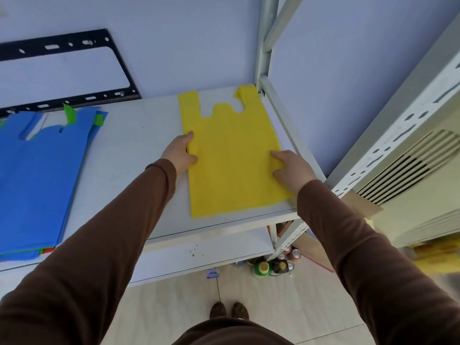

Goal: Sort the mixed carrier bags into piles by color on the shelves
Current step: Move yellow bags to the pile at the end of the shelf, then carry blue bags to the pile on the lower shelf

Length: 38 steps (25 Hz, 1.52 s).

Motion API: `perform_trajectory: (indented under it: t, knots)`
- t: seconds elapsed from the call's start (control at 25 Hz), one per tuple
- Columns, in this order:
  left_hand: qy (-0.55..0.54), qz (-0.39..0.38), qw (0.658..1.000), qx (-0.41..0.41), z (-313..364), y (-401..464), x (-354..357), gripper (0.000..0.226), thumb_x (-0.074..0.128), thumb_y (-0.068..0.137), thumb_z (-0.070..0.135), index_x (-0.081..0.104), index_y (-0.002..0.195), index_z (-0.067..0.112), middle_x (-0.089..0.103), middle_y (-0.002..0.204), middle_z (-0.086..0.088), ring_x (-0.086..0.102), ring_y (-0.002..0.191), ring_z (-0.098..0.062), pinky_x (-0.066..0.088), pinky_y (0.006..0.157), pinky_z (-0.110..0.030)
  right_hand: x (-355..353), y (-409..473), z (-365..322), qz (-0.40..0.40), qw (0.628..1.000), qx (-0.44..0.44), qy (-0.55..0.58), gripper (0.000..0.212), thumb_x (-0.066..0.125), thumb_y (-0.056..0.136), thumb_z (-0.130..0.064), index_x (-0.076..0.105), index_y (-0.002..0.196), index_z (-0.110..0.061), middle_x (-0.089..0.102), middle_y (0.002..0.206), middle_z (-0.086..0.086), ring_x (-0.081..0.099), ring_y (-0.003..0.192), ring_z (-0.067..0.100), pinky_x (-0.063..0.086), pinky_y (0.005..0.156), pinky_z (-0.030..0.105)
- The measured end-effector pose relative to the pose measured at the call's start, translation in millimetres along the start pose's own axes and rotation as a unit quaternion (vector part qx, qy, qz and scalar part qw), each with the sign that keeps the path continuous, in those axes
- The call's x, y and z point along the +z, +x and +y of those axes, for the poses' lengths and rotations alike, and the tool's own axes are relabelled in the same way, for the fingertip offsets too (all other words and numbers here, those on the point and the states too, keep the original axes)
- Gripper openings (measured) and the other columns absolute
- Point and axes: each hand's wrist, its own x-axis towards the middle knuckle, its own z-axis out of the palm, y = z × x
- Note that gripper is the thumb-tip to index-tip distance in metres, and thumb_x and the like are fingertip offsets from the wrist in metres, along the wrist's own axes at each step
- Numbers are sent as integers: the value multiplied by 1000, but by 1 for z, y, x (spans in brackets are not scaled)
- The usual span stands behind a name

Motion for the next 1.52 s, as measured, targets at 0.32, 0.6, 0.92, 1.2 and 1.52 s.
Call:
perform_trajectory:
  t: [0.32, 0.6, 0.92, 1.2, 1.52]
  knots:
    - [82, 46, 995, -17, 1, -17, -2, 78, 67, 86, 27, 27, 153, 21, 19, 156, -13, 24, 142, -34, 23, 115, -37, 4, -16, -1, 23, 992, -15, -122, 55, 49, 93, -16, 39, 146, -23, 21, 160, 7, 27, 140, 34, 29, 111, 37]
    - [92, 129, 985, 64, -29, -69, -62, 62, 61, 92, 29, 37, 148, 19, 26, 158, -7, 20, 144, -30, 15, 117, -35, 28, -31, -73, 131, 979, -133, -82, 47, 58, 91, -26, 52, 138, -21, 34, 155, 10, 28, 139, 35, 31, 112, 45]
    - [147, 176, 969, 93, -150, -158, -178, 55, 60, 93, 27, 43, 144, 14, 42, 148, -8, 33, 137, -31, 22, 114, -37, 115, -68, -229, 146, 961, -231, -39, 40, 59, 88, -26, 60, 128, -24, 52, 141, 3, 42, 128, 30, 37, 103, 42]
    - [136, 163, 975, 64, -258, -196, -263, 49, 59, 93, 30, 48, 139, 18, 48, 143, -5, 40, 134, -27, 32, 112, -40, 191, -95, -332, 128, 963, -231, -52, 36, 58, 90, -27, 61, 126, -25, 63, 127, -2, 53, 114, 27, 42, 94, 40]
    - [116, 180, 977, -11, -336, -193, -315, 48, 68, 87, 26, 52, 130, 15, 55, 136, -6, 51, 125, -26, 42, 103, -42, 250, -75, -382, 97, 969, -225, -19, 38, 55, 92, -27, 57, 130, -24, 62, 128, -1, 53, 115, 26, 44, 96, 42]
